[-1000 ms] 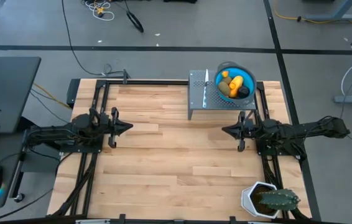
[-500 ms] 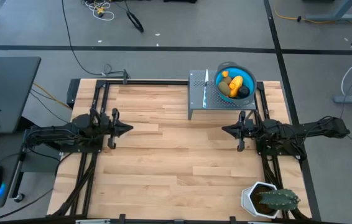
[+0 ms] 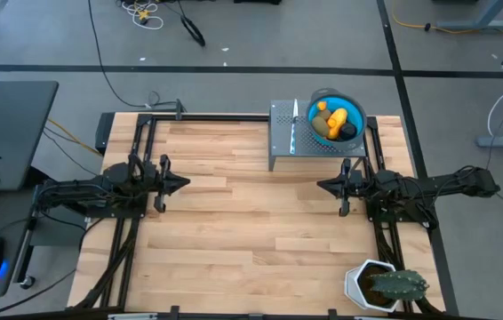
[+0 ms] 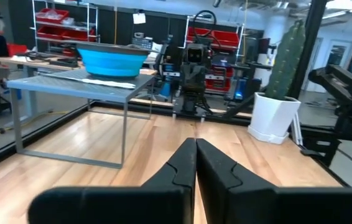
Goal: Pick & Place Fruit
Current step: Return to Home Position
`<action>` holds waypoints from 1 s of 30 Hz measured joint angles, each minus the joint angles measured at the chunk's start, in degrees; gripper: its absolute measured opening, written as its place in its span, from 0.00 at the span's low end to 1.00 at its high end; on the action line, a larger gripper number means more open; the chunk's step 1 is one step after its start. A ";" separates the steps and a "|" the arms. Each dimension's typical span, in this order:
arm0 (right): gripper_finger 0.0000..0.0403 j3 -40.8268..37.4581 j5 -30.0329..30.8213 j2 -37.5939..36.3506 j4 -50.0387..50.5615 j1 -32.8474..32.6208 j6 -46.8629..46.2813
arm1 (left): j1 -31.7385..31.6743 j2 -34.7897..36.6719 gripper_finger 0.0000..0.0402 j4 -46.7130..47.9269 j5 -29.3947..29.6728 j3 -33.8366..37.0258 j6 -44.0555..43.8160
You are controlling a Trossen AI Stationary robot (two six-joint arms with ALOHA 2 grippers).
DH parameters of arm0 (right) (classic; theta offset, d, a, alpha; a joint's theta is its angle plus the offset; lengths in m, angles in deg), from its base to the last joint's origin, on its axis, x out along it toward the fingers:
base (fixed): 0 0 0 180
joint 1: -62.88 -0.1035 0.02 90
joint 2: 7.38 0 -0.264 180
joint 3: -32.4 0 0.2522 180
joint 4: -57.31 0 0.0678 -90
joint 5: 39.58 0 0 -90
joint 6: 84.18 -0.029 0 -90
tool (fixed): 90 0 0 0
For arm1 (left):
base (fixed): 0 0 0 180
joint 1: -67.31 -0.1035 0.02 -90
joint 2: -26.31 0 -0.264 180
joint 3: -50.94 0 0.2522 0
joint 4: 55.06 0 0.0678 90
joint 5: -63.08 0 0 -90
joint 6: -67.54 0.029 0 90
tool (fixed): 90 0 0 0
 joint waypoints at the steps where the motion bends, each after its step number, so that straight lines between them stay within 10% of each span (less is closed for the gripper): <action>1: 0.00 0.00 0.01 0.00 0.00 0.01 0.00 | -0.02 0.00 0.03 0.00 0.12 0.00 0.56; 30: 0.00 0.00 0.07 0.00 0.01 0.01 0.02 | -0.04 0.00 0.05 -0.02 0.56 0.00 12.78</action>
